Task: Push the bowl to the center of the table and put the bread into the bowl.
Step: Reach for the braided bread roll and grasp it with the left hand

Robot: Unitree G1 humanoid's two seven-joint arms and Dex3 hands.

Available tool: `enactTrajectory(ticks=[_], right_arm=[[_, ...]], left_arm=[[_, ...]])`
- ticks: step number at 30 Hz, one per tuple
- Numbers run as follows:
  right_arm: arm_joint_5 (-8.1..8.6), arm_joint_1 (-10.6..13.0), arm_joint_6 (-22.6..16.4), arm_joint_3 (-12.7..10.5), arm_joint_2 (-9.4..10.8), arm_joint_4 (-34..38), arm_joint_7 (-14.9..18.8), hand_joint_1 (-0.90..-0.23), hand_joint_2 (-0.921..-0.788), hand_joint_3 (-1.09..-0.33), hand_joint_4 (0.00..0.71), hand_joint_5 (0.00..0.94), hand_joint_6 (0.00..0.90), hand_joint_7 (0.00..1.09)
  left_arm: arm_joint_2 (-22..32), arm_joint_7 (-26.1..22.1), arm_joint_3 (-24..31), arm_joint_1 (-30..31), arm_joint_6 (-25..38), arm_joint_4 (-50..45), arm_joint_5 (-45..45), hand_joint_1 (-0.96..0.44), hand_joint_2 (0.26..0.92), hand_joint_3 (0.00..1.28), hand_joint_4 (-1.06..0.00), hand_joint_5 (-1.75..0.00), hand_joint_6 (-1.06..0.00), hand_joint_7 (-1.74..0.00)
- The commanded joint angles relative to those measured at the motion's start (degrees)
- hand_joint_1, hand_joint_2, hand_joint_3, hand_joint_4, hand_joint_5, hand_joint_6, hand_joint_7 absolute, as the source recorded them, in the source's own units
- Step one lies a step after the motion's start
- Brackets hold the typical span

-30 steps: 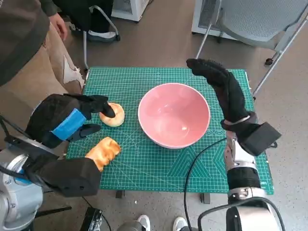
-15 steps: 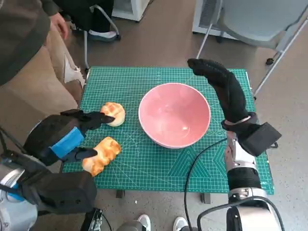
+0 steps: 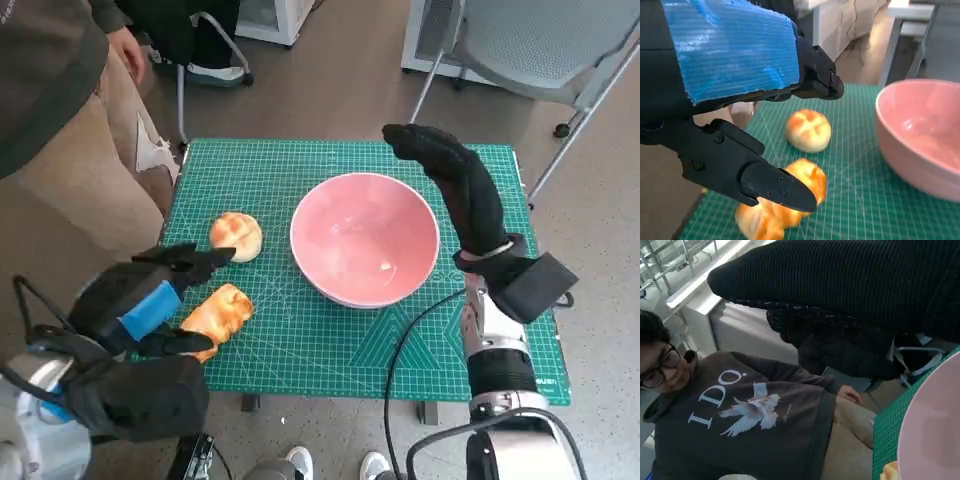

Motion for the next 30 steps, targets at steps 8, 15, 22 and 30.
enactTrajectory(ticks=[8, 15, 22, 30], right_arm=[[1.08, 2.0, 1.7, -0.2, -0.3, -0.6, 1.8, -0.717, -0.921, -0.827, 0.149, 0.000, -0.001, 0.45], [1.11, 2.2, 2.0, -0.5, -0.7, -0.6, 2.1, -0.713, -0.921, -0.828, 0.149, 0.000, -0.001, 0.45], [0.84, 2.5, 2.1, -0.6, -0.7, -1.1, 1.8, -0.709, -0.921, -0.829, 0.149, 0.000, -0.001, 0.45], [0.74, 2.9, 2.3, -0.7, -0.7, -1.5, 1.6, -0.710, -0.921, -0.829, 0.149, 0.000, -0.001, 0.45]], left_arm=[[-1.2, -0.4, -4.0, -0.8, 2.3, 3.6, 3.0, -0.77, 0.823, 0.00, -0.28, 0.00, -0.32, 0.00], [-1.9, -0.9, -6.5, -1.9, 4.3, 5.6, 4.4, -0.77, 0.827, 0.00, -0.28, 0.00, -0.31, 0.00], [-2.8, -1.6, -9.1, -3.3, 6.1, 8.5, 6.3, -0.76, 0.828, 0.00, -0.28, 0.00, -0.31, 0.00], [-3.9, -1.3, -12.1, -5.3, 7.4, 13.7, 8.2, -0.72, 0.824, 0.00, -0.30, -0.01, -0.31, 0.00]])
